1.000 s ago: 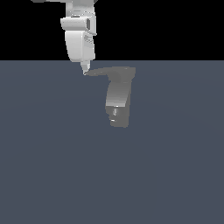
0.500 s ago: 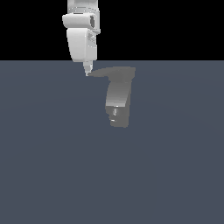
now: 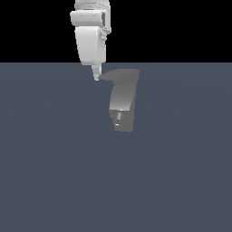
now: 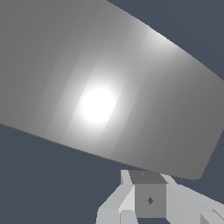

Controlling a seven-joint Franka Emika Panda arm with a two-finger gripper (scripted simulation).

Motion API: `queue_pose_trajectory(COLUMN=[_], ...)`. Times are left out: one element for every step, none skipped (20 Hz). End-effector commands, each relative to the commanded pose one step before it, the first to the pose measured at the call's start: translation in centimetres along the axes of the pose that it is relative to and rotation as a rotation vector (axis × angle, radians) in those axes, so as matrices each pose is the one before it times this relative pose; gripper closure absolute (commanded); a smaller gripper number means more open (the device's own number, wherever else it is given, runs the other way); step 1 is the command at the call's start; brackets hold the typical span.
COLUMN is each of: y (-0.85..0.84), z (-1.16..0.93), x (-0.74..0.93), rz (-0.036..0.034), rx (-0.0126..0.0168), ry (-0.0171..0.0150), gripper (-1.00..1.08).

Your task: Turn on the faucet by rotating a designated handle.

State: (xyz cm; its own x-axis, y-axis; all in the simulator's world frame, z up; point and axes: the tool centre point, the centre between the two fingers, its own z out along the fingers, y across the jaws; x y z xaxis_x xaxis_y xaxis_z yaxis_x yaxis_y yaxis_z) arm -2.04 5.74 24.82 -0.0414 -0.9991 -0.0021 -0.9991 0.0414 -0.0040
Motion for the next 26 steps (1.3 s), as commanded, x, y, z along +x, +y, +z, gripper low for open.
queue_pose_trajectory(y=[0.75, 0.263, 0.264, 0.265, 0.266, 0.256, 0.268, 0.27, 0.271, 0.272, 0.273, 0.0, -0.297, 0.046, 0.039, 0.039, 0.046, 0.04, 0.045, 0.04, 0.041, 0.045, 0.041, 0.044, 0.039, 0.043], z=[-0.001, -0.005, -0.005, -0.005, -0.006, 0.024, -0.006, -0.006, -0.007, -0.007, -0.008, 0.0, 0.025, -0.005, 0.002, 0.002, -0.005, 0.002, -0.005, 0.002, 0.002, -0.005, 0.002, -0.005, 0.005, -0.005], x=[1.004, 0.215, 0.216, 0.217, 0.218, 0.197, 0.221, 0.222, 0.223, 0.225, 0.227, 0.0, -0.684, 0.571, 0.608, 0.612, 0.584, 0.62, 0.593, 0.628, 0.631, 0.603, 0.638, 0.61, 0.656, 0.615], rz=[0.00748, 0.0, 0.0, 0.0, 0.0, -0.00038, 0.0, 0.0, 0.0, 0.0, 0.0, 0.0, -0.00829, 0.0, 0.00067, 0.00067, 0.0, 0.00067, 0.0, 0.00067, 0.00067, 0.0, 0.00067, 0.0, 0.00094, 0.0], rx=[-0.00296, 0.0, 0.0, 0.0, 0.0, -0.00056, 0.0, 0.0, 0.0, 0.0, 0.0, 0.0, 0.00111, 0.0, -0.00013, -0.00014, 0.0, -0.00014, 0.0, -0.00014, -0.00014, 0.0, -0.00014, 0.0, -0.0002, 0.0], ry=[0.00181, 0.0, 0.0, 0.0, 0.0, 0.0001, 0.0, 0.0, 0.0, 0.0, 0.0, 0.0, -0.00106, 0.0, 0.00008, 0.00008, 0.0, 0.00009, 0.0, 0.00009, 0.0001, 0.0, 0.0001, 0.0, 0.00016, 0.0], gripper=[1.08, 1.08, 1.08, 1.08, 1.08, 1.08, 1.08, 1.08, 1.08, 1.08, 1.08, 1.08, 1.08, 1.08, 1.08, 1.08, 1.08, 1.08, 1.08, 1.08, 1.08, 1.08, 1.08, 1.08, 1.08, 1.08])
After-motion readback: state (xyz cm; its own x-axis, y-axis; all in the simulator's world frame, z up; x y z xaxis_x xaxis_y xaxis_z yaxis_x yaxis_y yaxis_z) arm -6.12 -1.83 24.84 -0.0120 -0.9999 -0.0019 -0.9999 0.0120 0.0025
